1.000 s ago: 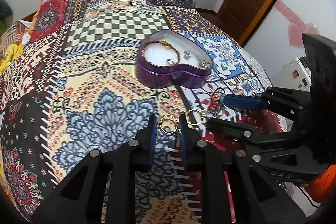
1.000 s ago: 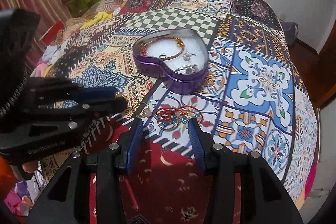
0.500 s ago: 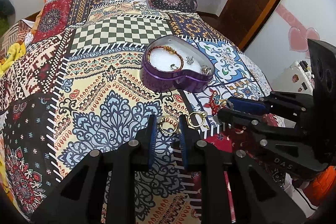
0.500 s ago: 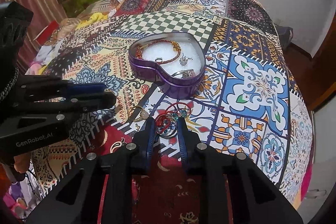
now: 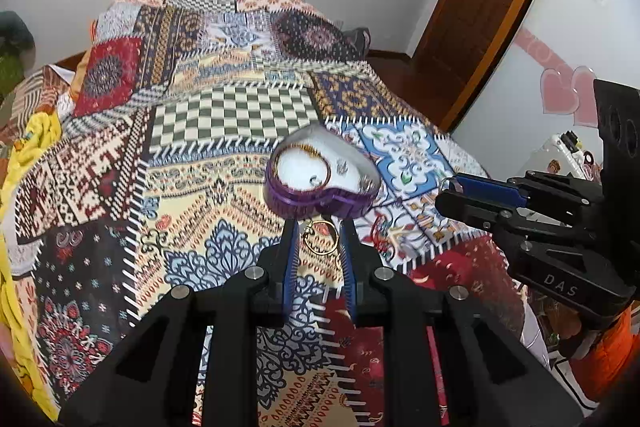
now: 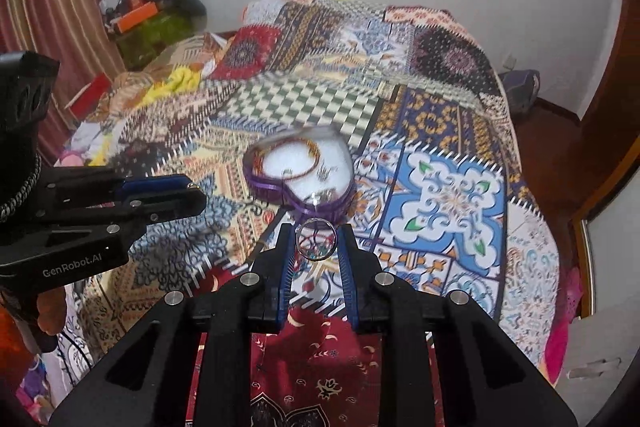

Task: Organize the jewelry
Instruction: 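Carry the earring and ring over the heart tin and release them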

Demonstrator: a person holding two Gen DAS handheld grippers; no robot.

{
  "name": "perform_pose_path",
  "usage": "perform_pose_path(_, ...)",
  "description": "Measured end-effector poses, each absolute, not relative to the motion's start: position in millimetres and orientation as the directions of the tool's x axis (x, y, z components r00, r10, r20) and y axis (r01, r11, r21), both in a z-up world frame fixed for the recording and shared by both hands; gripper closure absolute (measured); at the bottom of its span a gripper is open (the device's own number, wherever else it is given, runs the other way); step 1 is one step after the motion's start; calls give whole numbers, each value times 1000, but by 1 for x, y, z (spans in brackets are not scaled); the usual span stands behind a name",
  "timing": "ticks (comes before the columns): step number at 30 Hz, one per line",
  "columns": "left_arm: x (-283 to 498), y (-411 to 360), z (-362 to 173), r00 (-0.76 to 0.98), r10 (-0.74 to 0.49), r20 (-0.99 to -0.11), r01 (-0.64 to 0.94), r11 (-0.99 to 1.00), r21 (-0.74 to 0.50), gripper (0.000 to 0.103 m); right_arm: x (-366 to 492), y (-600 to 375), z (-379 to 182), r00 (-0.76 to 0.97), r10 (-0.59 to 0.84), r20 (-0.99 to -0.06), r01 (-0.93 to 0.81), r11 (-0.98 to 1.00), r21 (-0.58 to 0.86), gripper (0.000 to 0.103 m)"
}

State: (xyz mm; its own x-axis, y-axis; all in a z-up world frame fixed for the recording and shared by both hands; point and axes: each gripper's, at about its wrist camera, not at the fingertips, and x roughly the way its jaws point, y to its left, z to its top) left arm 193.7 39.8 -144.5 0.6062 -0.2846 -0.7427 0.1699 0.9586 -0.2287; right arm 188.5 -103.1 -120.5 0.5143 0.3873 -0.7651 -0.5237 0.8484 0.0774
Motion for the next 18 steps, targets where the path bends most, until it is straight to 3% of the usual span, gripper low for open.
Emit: perform_pose_path(18, 223, 37, -112, 678, -276, -681, 194, 961, -197, 84, 211, -105, -99, 568, 419, -708, -511, 854, 96, 84)
